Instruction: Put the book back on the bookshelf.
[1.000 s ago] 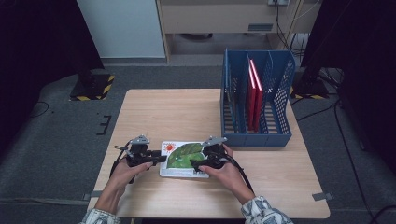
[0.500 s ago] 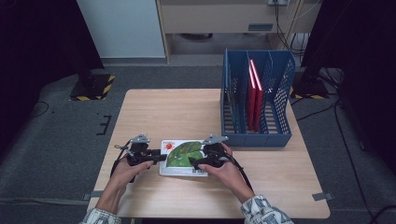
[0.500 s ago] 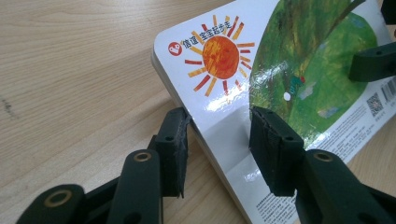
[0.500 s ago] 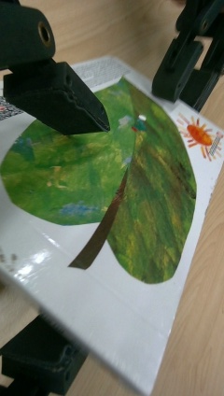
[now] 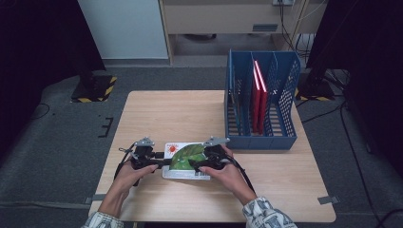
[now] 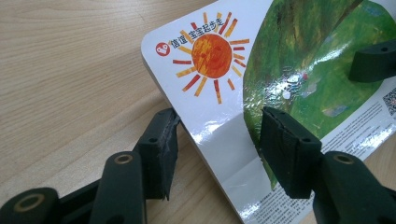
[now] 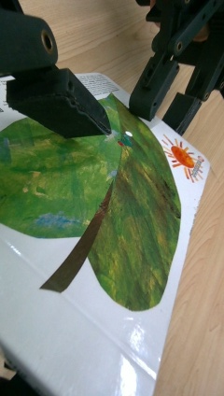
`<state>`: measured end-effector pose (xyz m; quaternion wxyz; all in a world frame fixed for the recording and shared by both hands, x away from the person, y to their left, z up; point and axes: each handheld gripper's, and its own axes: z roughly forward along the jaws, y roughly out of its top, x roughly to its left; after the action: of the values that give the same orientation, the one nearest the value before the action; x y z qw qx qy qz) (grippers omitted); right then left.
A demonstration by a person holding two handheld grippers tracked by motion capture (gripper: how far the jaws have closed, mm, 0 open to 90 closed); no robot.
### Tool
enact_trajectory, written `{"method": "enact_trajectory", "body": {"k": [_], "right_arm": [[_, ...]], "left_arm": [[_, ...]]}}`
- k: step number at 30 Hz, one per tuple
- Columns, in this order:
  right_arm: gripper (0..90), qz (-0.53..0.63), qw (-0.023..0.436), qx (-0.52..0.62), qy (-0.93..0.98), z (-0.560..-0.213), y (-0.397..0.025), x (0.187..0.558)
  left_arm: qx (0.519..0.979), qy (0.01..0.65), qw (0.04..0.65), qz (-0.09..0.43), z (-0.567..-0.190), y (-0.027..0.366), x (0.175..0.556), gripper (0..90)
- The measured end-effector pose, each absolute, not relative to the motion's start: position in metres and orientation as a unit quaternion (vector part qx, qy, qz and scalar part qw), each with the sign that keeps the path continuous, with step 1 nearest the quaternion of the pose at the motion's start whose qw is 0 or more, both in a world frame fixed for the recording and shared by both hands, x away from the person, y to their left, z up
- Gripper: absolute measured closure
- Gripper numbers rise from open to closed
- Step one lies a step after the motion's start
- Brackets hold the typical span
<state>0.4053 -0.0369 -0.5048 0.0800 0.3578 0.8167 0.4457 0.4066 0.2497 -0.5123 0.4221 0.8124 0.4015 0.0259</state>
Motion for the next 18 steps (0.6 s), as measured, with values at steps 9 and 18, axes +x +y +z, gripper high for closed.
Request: {"method": "enact_trajectory", "body": {"k": [9, 18], "right_arm": [[20.6, 0.459, 0.082, 0.350, 0.812, -0.503, -0.038, 0.405], [23.2, 0.458, 0.084, 0.341, 0.817, -0.504, -0.040, 0.405]], "left_arm": [[0.809, 0.405, 0.427, 0.018, -0.518, 0.247, 0.409, 29.1], [0.811, 0.389, 0.436, -0.024, -0.523, 0.242, 0.413, 17.8]]}}
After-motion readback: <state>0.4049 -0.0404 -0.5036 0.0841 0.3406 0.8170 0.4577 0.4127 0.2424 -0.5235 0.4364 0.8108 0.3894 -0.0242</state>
